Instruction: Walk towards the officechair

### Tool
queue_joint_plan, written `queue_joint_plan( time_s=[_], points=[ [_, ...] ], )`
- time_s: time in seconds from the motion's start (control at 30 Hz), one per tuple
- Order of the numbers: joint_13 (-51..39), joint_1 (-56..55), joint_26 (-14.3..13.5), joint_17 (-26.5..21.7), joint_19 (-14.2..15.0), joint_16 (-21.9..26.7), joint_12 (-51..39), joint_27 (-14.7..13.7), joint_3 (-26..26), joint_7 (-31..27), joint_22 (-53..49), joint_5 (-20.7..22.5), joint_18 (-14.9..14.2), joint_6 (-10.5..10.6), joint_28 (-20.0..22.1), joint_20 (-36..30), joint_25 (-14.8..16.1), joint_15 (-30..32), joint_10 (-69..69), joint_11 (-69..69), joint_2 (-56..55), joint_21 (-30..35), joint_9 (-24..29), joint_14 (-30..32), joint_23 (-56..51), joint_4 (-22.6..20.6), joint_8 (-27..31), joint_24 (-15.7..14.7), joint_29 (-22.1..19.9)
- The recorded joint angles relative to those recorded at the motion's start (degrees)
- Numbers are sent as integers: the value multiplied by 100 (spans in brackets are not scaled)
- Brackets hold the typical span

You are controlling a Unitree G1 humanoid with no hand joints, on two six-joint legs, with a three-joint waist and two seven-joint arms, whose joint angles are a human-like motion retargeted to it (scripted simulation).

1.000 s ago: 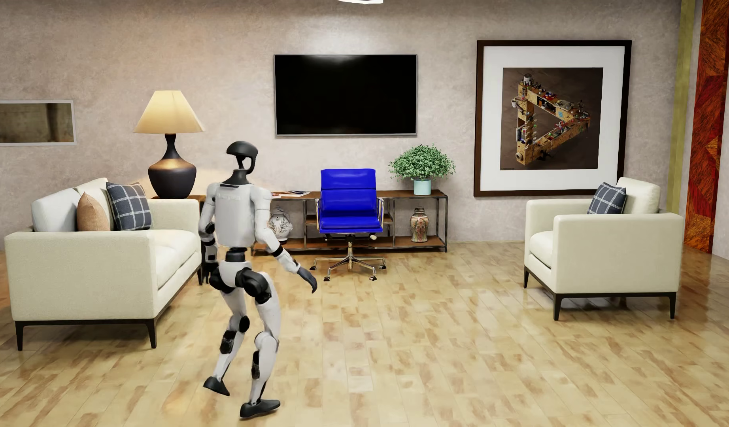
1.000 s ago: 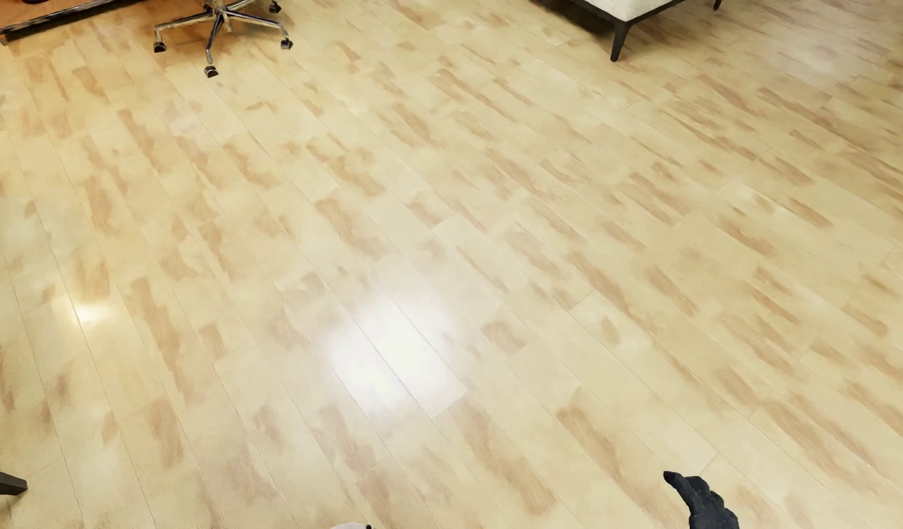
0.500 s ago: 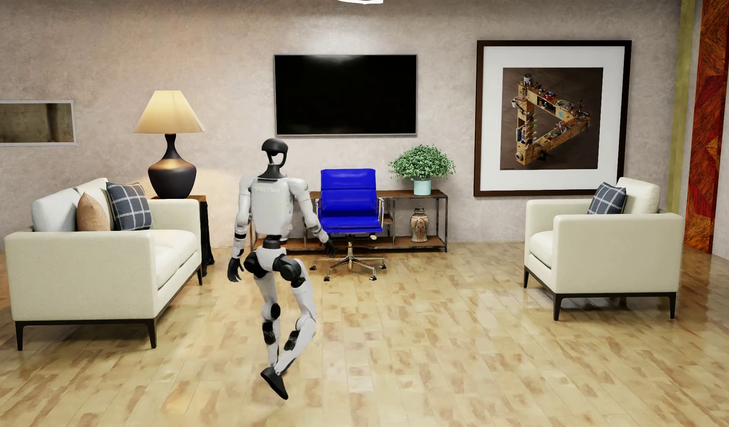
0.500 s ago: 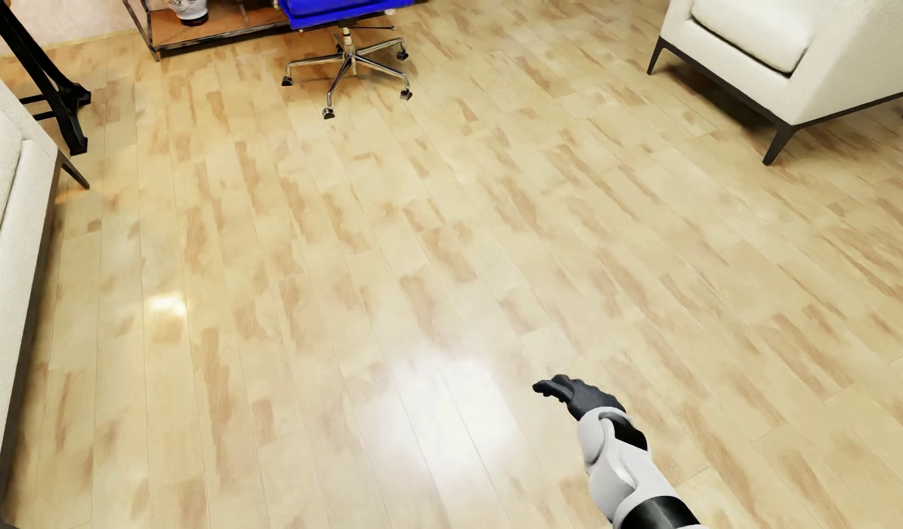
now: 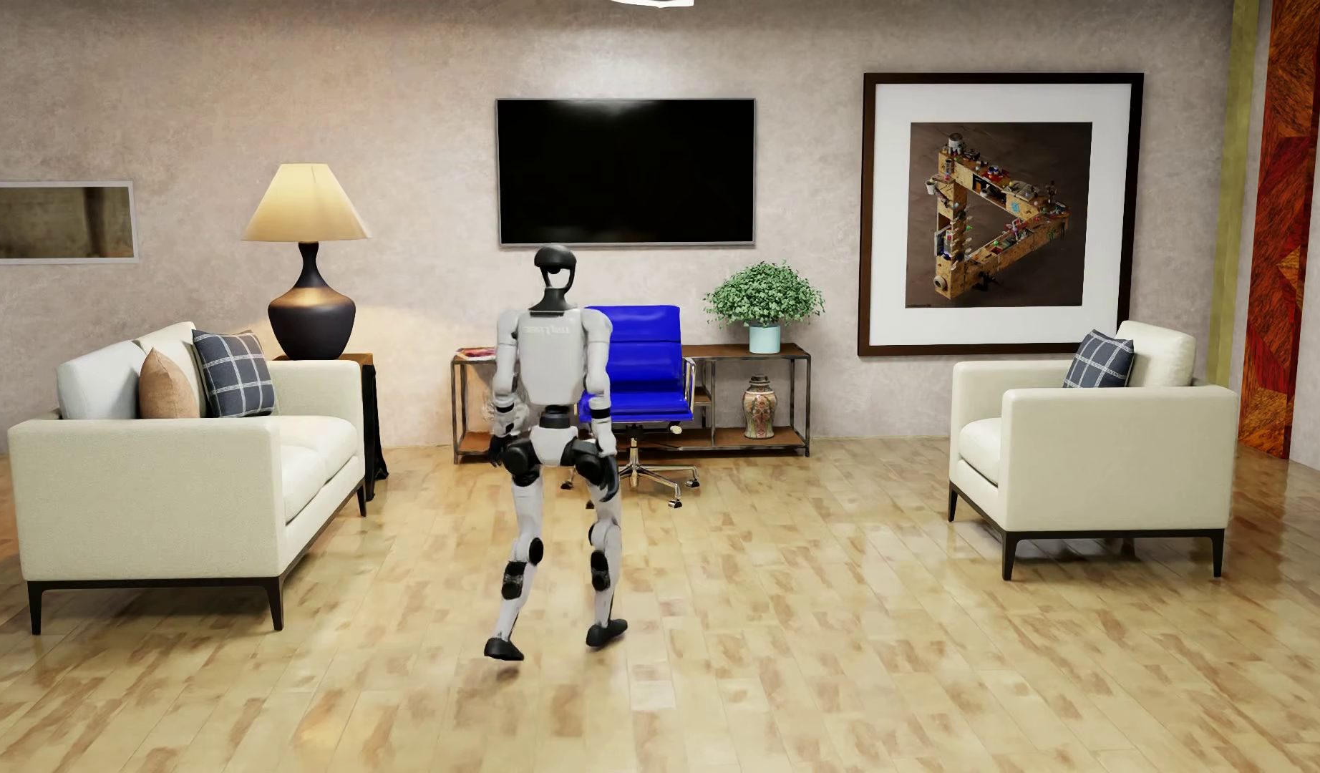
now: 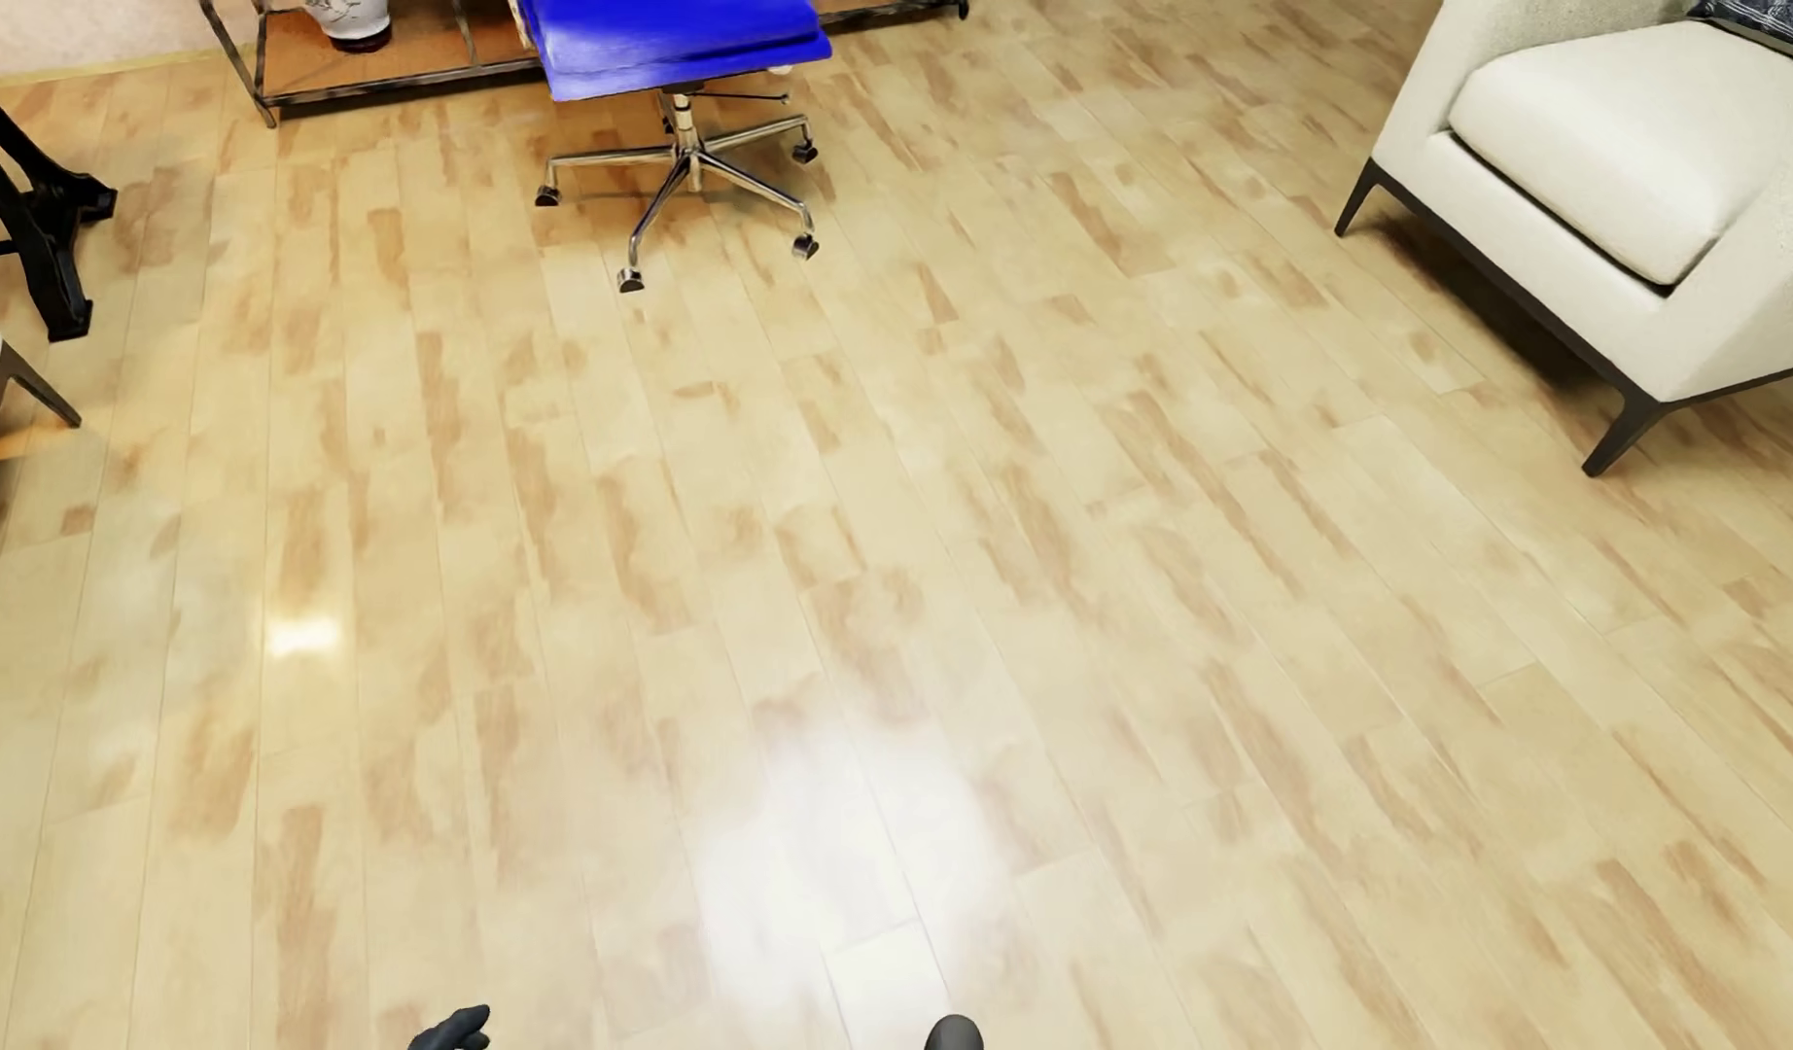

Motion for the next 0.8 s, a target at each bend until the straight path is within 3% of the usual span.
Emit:
queue_joint_plan(
  time_s=[0.03, 0.07, 0.1, 0.13, 0.2, 0.23, 0.3, 0.37, 0.4, 0.43, 0.5, 0.53, 0.6, 0.63, 0.73, 0.77, 0.8],
  points=[
    [-211, -398, 174, -28, -18, -58, 64, -39, -16, -119, 150, 73, -508, 70, 54, 77, -244, -324, 1037, 271, 151, 255, 26, 790, 29, 58, -54, -82, 294],
    [-411, -823, 280, -62, -28, 31, 64, -168, -33, -302, 328, 127, -614, 132, -196, -145, -387, -596, 1972, 374, 392, 387, 50, 1413, -113, 61, -164, 52, 507],
    [-641, -1251, 291, -65, -19, 247, 49, -306, -49, -378, 494, 190, -701, 207, -691, -513, -414, -813, 2762, 426, 647, 285, 75, 1575, -279, 183, -277, 338, 367],
    [-867, -1670, 248, -28, 4, 365, 54, -379, -39, -304, 589, 280, -473, 297, -1133, -713, -302, -1004, 3282, 458, 885, 38, 97, 1390, -494, 524, -329, 551, -74],
    [-1481, -2305, 434, 83, 83, 193, 256, -480, 87, 138, 636, 485, 135, 464, -1204, -428, -59, -1305, 3314, 421, 1324, -470, 110, 1290, -614, 1294, -186, 459, -1096],
    [-1855, -2499, 529, 117, 129, 105, 356, -486, 179, 389, 644, 581, 193, 528, -1061, -226, -66, -1459, 2878, 438, 1485, -477, 108, 1037, -657, 1523, -59, 329, -1304],
    [-2613, -2739, 547, 66, 207, 82, 507, -634, 358, 886, 668, 749, 212, 615, -905, -8, -239, -1748, 1371, 442, 1729, -127, 80, 719, -848, 1762, 212, 212, -1136],
    [-3232, -2663, 595, -63, 282, 78, 616, -998, 468, 1302, 751, 867, 246, 667, -875, 142, -387, -1972, -891, 297, 1989, 244, 14, 1031, -1176, 1758, 516, 168, -868],
    [-3464, -2540, 627, -85, 325, 69, 667, -1125, 503, 1097, 794, 906, 38, 675, -875, 215, -392, -2092, -2046, 227, 2121, 330, -27, 1177, -1350, 1631, 679, 142, -797],
    [-3637, -2370, 639, -104, 378, 70, 713, -1196, 529, 837, 855, 918, 288, 682, -892, 221, -413, -2196, -2881, 174, 2263, 385, -62, 1285, -1514, 1576, 821, 171, -814],
    [-3717, -2059, 676, -126, 550, 47, 740, -1225, 523, 1270, 1015, 789, 503, 687, -1014, 138, -462, -2414, -2964, 258, 2580, 403, -83, 1815, -1798, 1677, 1007, 278, -985],
    [-3628, -1983, 702, -124, 684, 10, 690, -1203, 531, 1396, 1088, 610, 629, 655, -1044, 96, -403, -2405, -2693, 440, 2669, 330, -67, 1696, -1901, 1620, 1057, 337, -1128],
    [-3146, -1835, 791, -108, 798, -67, 505, -1171, 547, 1537, 1132, 208, 807, 552, -930, 103, -210, -1942, -1940, 1316, 2680, 146, -6, 1001, -1976, 1407, 1054, 416, -1394],
    [-2860, -1643, 731, -135, 762, -148, 402, -1128, 539, 1628, 1081, 12, 813, 496, -861, 87, -113, -1358, -1876, 1883, 2522, 105, 19, 773, -1912, 1233, 1122, 421, -1384],
    [-2214, -848, 360, -465, 940, -480, 164, -794, 549, 1981, 774, -715, 963, 238, -708, 21, -137, 680, -2211, 4378, 1282, 461, 147, 384, -1306, 534, 1563, 298, -689],
    [-2051, -693, 354, -469, 986, -523, 2, -575, 525, 2033, 649, -955, 996, 128, -588, -23, -121, 820, -2152, 5040, 818, 532, 208, 201, -993, 379, 1648, 251, -559],
    [-1928, -619, 279, -368, 946, -493, -116, -304, 482, 2007, 606, -1003, 1011, 30, -452, -73, -6, 413, -2033, 5442, 407, 501, 253, 18, -576, 283, 1659, 211, -541]
  ],
)
